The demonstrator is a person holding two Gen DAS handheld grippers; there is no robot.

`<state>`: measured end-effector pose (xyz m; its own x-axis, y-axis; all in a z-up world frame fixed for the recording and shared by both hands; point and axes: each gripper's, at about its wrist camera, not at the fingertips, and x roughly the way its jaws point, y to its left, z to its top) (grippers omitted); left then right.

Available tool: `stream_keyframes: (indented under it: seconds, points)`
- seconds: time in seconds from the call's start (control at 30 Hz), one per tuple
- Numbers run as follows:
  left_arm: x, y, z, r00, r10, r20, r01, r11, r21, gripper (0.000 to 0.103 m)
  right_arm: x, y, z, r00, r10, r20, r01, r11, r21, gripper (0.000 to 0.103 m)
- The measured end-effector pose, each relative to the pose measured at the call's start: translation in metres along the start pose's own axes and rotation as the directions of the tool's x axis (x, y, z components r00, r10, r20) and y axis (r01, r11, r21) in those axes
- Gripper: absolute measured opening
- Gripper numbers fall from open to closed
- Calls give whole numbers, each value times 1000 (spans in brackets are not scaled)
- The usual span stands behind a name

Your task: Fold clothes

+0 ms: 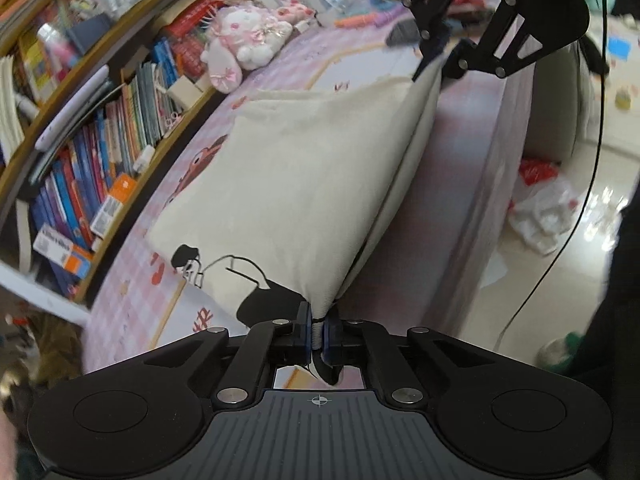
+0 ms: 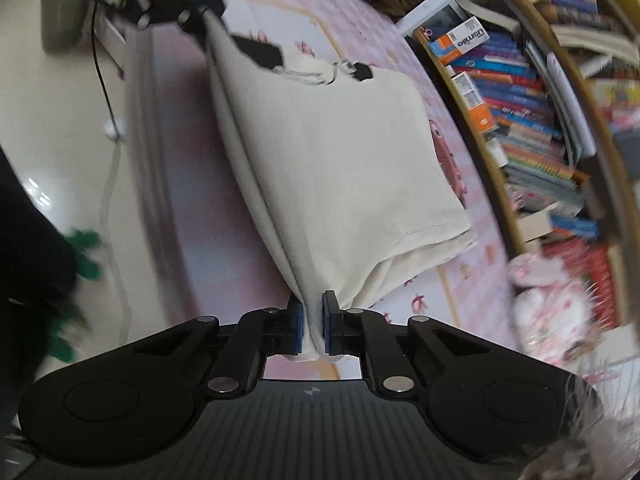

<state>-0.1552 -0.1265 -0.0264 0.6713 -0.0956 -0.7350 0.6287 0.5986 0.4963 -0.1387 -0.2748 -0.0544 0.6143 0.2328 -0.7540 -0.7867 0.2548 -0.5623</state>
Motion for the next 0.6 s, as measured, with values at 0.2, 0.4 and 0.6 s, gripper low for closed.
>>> stream_keyframes:
  seconds: [0.2, 0.4, 0.6]
  points:
    - [-50, -4, 3, 993, -116, -3, 116, 992, -58, 4, -47, -12, 0, 984, 180, 13, -181, 977, 112, 9]
    - [-81, 7, 17, 989, -147, 0, 147, 989, -3, 4, -85, -22, 4, 963, 266, 51, -271, 947, 173, 9]
    - [-82, 54, 49, 996, -74, 54, 75, 997, -25, 4, -107, -70, 26, 978, 155, 138, -181, 964, 196, 9]
